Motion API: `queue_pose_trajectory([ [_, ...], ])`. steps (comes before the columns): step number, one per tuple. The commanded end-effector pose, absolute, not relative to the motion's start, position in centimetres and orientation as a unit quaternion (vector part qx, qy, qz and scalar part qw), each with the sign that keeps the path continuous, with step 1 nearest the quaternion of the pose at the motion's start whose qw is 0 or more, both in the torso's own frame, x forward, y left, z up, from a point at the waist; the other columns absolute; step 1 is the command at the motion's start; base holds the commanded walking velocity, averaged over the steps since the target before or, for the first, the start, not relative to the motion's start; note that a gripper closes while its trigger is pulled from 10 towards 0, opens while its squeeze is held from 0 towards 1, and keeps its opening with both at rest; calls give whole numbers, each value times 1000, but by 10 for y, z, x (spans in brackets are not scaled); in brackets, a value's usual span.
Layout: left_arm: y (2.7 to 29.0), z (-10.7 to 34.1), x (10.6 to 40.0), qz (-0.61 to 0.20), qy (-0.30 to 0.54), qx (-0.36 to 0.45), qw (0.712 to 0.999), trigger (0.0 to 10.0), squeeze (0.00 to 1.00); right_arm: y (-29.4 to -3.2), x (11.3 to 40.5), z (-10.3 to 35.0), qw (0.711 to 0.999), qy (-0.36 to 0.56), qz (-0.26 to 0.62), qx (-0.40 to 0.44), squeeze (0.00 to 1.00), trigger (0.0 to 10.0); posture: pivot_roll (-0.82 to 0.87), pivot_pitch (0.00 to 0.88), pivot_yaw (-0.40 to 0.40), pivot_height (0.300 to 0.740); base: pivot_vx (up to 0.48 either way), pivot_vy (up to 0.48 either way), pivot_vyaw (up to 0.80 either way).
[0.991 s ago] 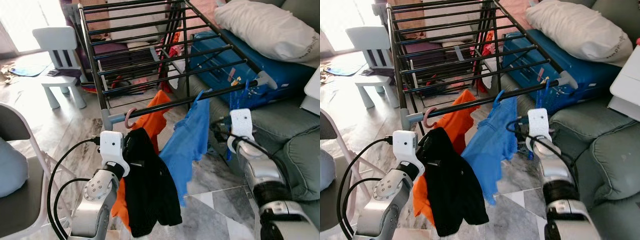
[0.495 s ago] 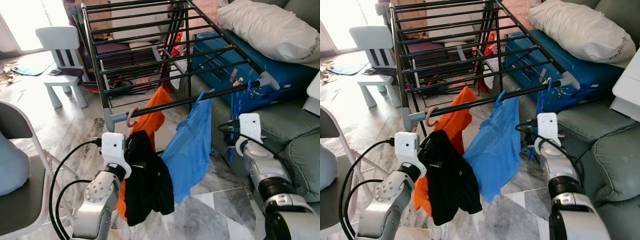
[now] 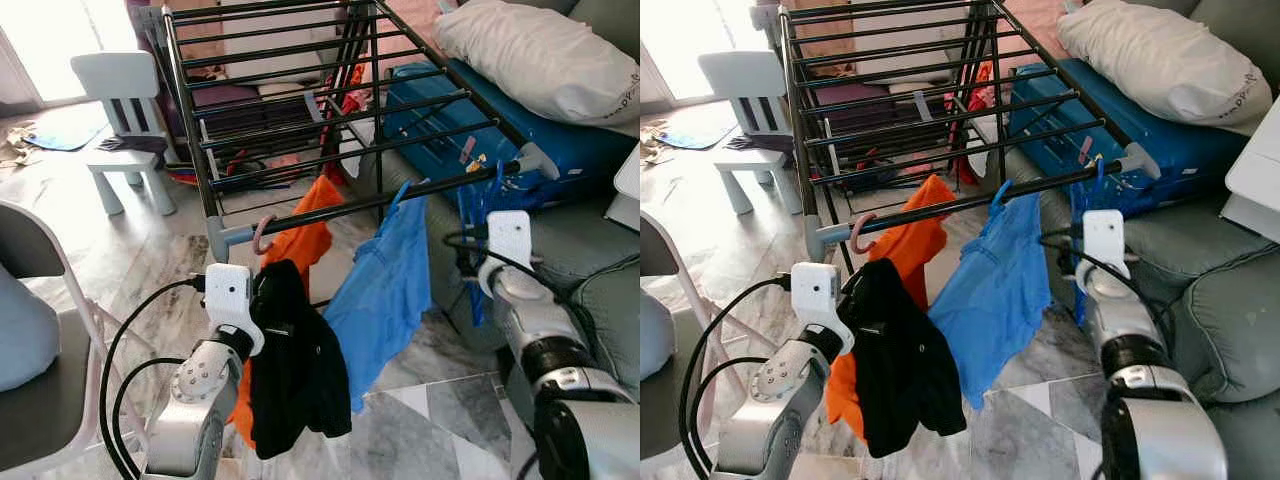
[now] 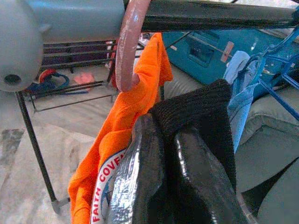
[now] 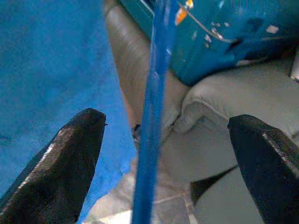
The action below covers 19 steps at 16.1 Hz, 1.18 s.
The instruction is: Hang hanger
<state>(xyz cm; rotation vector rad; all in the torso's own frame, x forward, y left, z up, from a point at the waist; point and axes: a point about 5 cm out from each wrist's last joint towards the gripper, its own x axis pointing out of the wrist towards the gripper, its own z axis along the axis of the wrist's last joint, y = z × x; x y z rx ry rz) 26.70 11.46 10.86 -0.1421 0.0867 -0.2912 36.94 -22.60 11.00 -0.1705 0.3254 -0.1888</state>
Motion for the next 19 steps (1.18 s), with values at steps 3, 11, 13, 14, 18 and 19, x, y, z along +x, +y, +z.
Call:
queue_pose_trajectory([
  [3,114,116,270,-149,30,-68,986,10000,0,-218,374,110,978,168,-88,-81,0,8314,-86,66,1,740,0,0,0],
  [11,111,114,269,-153,36,-70,985,10000,0,-222,372,104,974,191,-112,-55,0,588,-87,66,-2,740,0,0,0],
  [13,111,113,270,-153,37,-69,985,10000,0,-222,373,105,974,192,-113,-54,0,118,-88,64,-1,740,0,0,0],
  [14,111,113,270,-154,38,-68,985,10000,0,-222,373,105,973,194,-112,-50,0,39,-88,64,-1,740,0,0,0],
  [18,111,113,270,-154,39,-66,985,10000,0,-220,373,104,973,200,-104,-47,0,0,-84,62,-1,740,0,0,0],
  [19,111,113,270,-155,40,-65,985,10000,0,-220,374,104,973,201,-103,-46,0,0,-84,62,0,740,0,0,0],
])
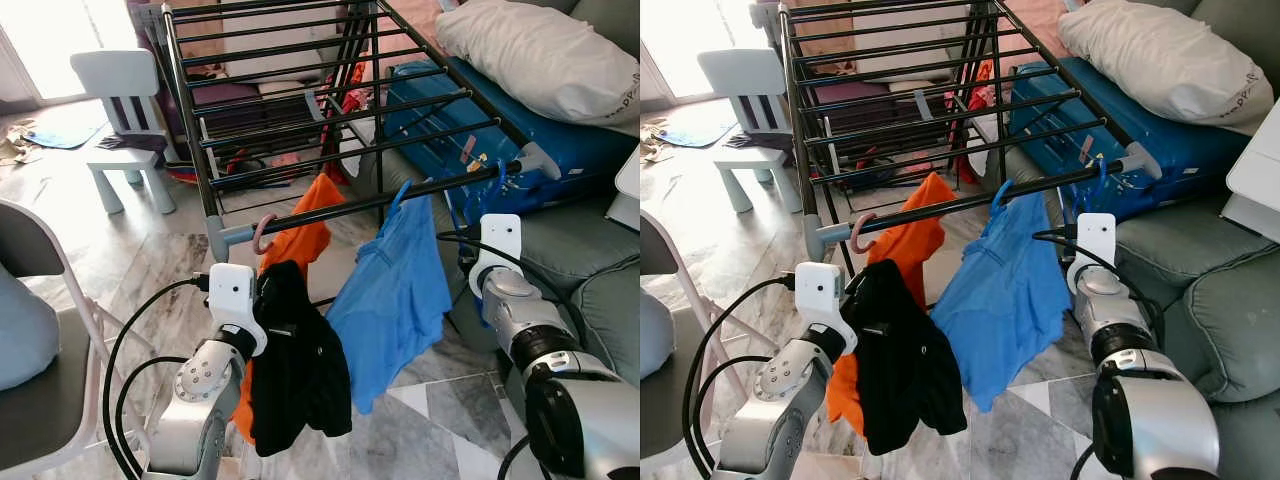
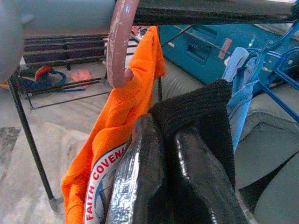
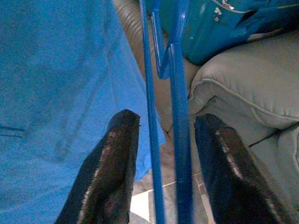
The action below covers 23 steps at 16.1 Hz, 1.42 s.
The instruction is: Hang hanger
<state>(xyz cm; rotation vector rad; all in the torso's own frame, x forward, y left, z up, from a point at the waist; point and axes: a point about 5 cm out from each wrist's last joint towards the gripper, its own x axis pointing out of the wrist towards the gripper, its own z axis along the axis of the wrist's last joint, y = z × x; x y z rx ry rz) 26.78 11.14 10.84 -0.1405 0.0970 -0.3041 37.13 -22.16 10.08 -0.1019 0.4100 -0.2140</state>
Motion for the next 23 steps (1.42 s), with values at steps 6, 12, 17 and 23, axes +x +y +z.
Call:
queue_pose_trajectory([
  [6,110,112,270,-156,44,-62,985,10000,0,-220,374,103,972,208,-101,-45,0,78,-83,59,-5,740,0,0,0],
  [12,110,112,270,-157,45,-62,985,10000,0,-219,372,100,972,212,-98,-42,0,0,-80,51,-3,740,0,0,0],
  [17,108,112,270,-160,46,-64,984,10000,0,-216,373,100,973,207,-89,-45,0,0,-83,55,0,740,0,0,0],
  [23,113,109,269,-129,48,-62,989,10000,0,-210,375,115,987,127,-37,-97,0,6078,-79,42,-11,740,0,0,0],
])
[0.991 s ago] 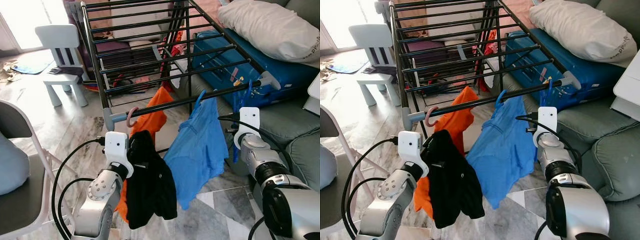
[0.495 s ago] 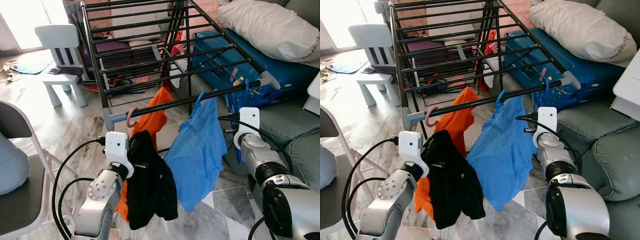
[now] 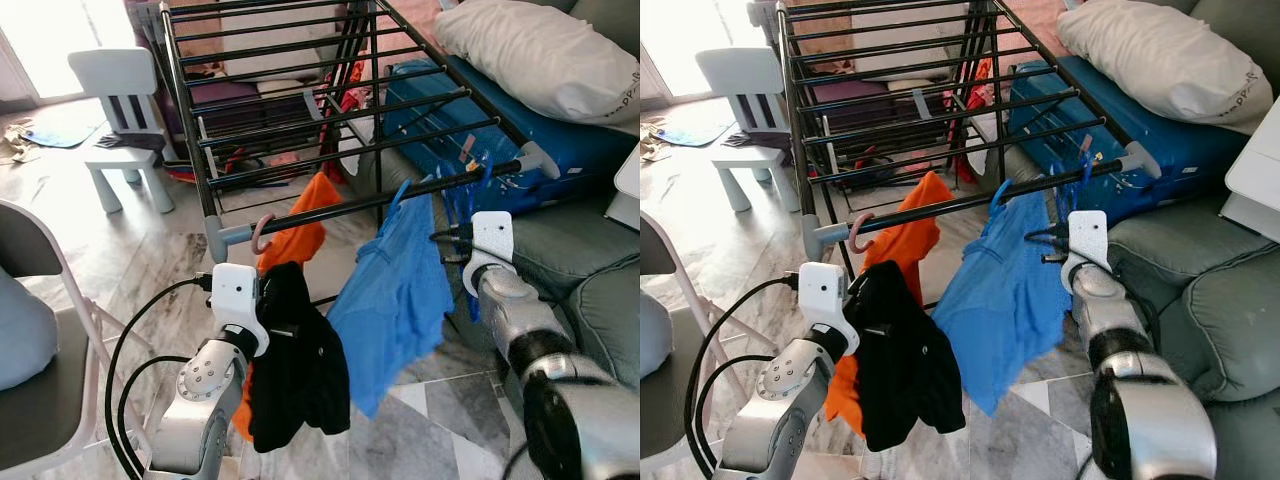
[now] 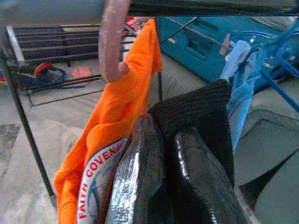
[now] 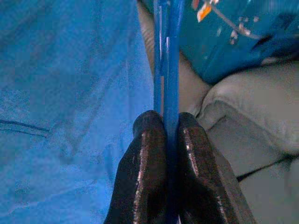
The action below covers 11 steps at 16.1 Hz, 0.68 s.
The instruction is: Hang hanger
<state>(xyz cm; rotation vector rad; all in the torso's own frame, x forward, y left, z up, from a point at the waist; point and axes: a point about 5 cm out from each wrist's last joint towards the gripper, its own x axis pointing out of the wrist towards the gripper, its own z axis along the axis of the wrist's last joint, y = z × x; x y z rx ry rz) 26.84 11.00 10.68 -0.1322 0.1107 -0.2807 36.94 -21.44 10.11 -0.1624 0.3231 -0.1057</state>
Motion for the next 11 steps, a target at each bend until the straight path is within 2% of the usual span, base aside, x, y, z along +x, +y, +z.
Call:
queue_pose_trajectory([
  [1,115,109,269,-115,46,-51,991,10000,0,-212,373,116,989,112,-32,-93,0,10000,-80,38,-12,740,0,0,0],
  [3,114,108,269,-114,46,-48,991,10000,0,-213,370,117,991,96,-27,-91,0,10000,-82,33,-15,740,0,0,0],
  [5,110,108,271,-118,48,-49,991,10000,0,-216,353,115,994,56,-25,-87,0,10000,-93,33,-14,740,0,0,0],
  [11,105,106,270,-121,52,-39,991,10000,0,-211,313,97,995,48,-36,-74,0,10000,-95,30,-13,740,0,0,0],
])
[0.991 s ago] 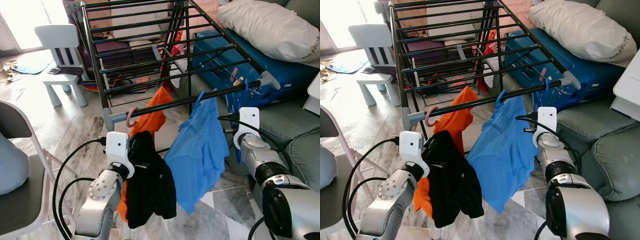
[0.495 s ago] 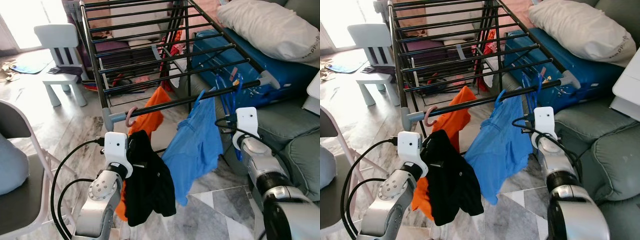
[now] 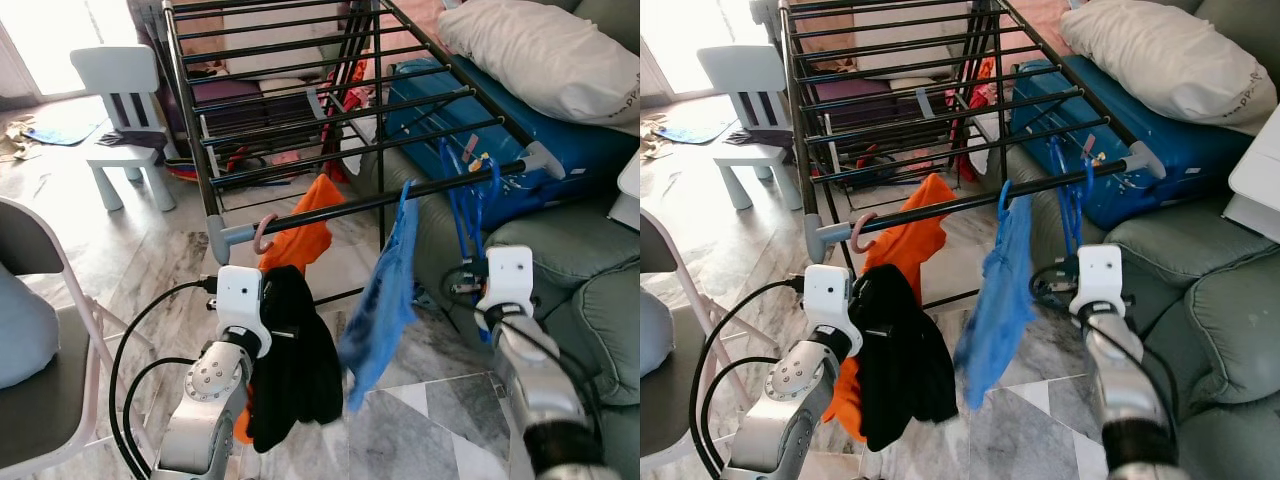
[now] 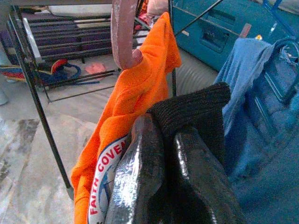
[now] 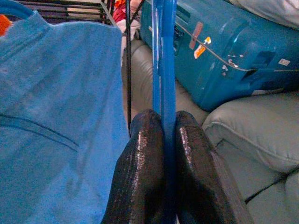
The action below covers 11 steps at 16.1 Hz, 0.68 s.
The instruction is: Hang hanger
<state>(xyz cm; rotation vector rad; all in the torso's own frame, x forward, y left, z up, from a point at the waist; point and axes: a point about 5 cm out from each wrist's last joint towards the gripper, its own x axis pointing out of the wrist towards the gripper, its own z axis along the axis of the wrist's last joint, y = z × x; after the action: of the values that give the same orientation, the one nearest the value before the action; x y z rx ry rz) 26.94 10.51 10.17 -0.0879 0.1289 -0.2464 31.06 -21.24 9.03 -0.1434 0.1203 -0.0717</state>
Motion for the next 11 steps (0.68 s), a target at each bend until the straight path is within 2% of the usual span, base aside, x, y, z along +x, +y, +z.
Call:
queue_pose_trajectory([
  [1,105,106,270,-122,52,-38,990,10000,0,-209,310,96,995,51,-36,-72,0,10000,-95,30,-13,740,-262,0,0],
  [11,101,107,271,-129,54,-39,989,10000,0,-202,298,85,992,109,-65,-16,0,10000,-97,34,-13,740,-280,0,0],
])
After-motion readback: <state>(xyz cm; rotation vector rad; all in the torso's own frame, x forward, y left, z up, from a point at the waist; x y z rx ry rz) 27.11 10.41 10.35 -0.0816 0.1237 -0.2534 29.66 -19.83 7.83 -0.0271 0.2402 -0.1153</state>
